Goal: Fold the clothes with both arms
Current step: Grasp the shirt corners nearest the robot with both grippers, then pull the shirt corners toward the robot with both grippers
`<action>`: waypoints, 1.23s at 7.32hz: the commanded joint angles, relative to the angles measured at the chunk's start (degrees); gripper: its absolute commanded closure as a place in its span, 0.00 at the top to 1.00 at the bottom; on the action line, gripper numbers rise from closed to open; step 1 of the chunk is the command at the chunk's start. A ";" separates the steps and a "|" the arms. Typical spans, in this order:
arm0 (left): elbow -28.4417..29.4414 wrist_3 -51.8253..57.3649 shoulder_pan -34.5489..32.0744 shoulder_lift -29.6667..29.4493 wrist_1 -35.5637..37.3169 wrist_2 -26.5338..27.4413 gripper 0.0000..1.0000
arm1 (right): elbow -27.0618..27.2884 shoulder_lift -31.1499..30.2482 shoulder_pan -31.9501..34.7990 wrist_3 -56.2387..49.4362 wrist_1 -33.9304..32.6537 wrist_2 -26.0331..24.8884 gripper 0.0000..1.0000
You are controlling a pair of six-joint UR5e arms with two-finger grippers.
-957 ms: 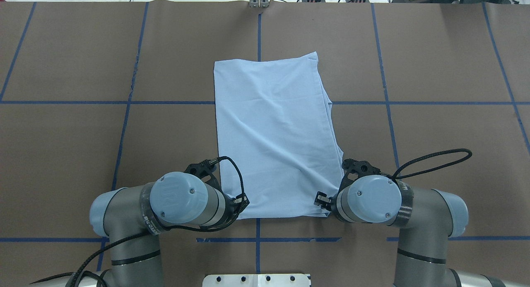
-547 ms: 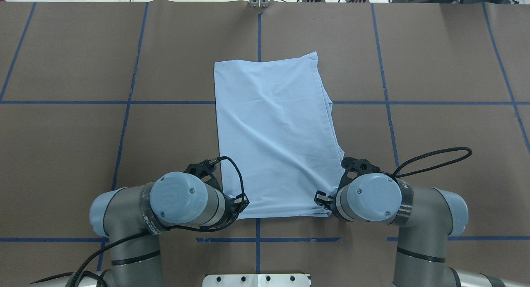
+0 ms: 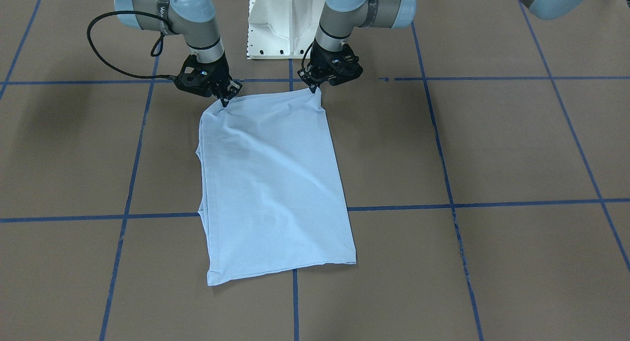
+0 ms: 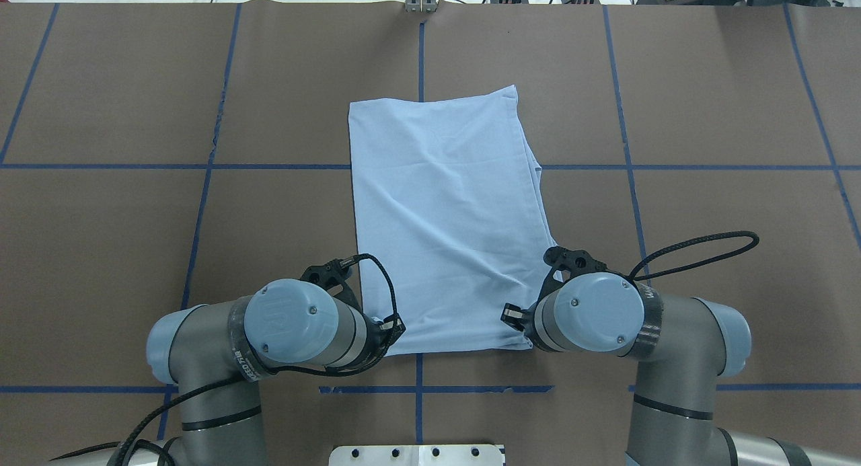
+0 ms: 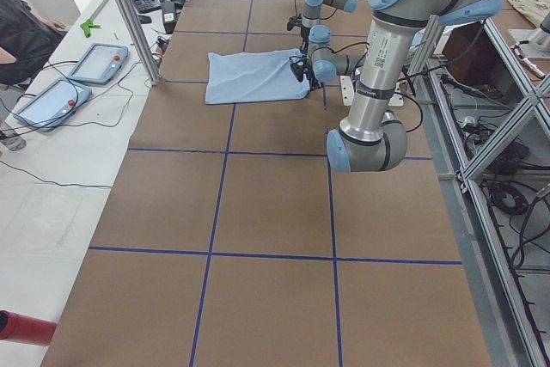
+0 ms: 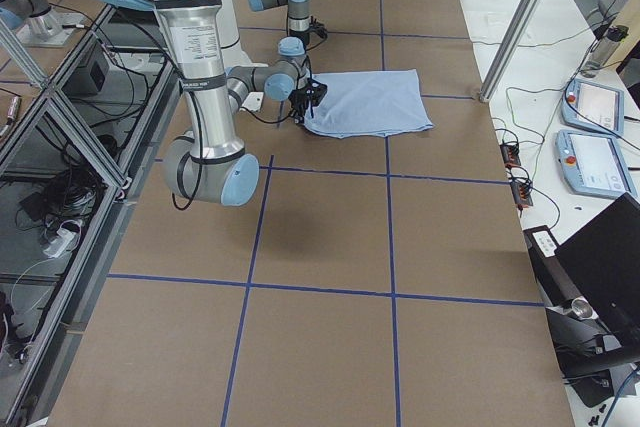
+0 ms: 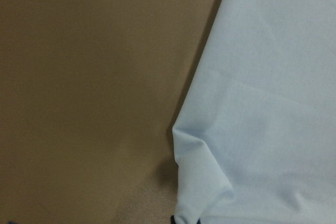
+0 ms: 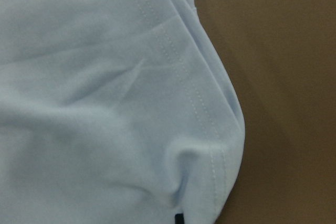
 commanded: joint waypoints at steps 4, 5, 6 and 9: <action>-5.36 0.09 0.61 3.06 0.35 0.06 0.00 | 3.71 -0.31 0.55 0.05 0.71 4.61 0.00; -6.78 0.00 1.57 3.94 0.44 0.15 0.00 | 5.82 -0.57 0.11 0.14 0.71 6.71 0.00; -9.92 0.00 3.76 5.78 1.48 0.24 0.00 | 8.28 -0.84 -0.24 0.40 0.71 10.30 0.00; -19.52 -0.09 8.34 6.59 10.97 0.33 0.00 | 12.52 -3.30 -0.86 0.58 0.71 15.70 0.00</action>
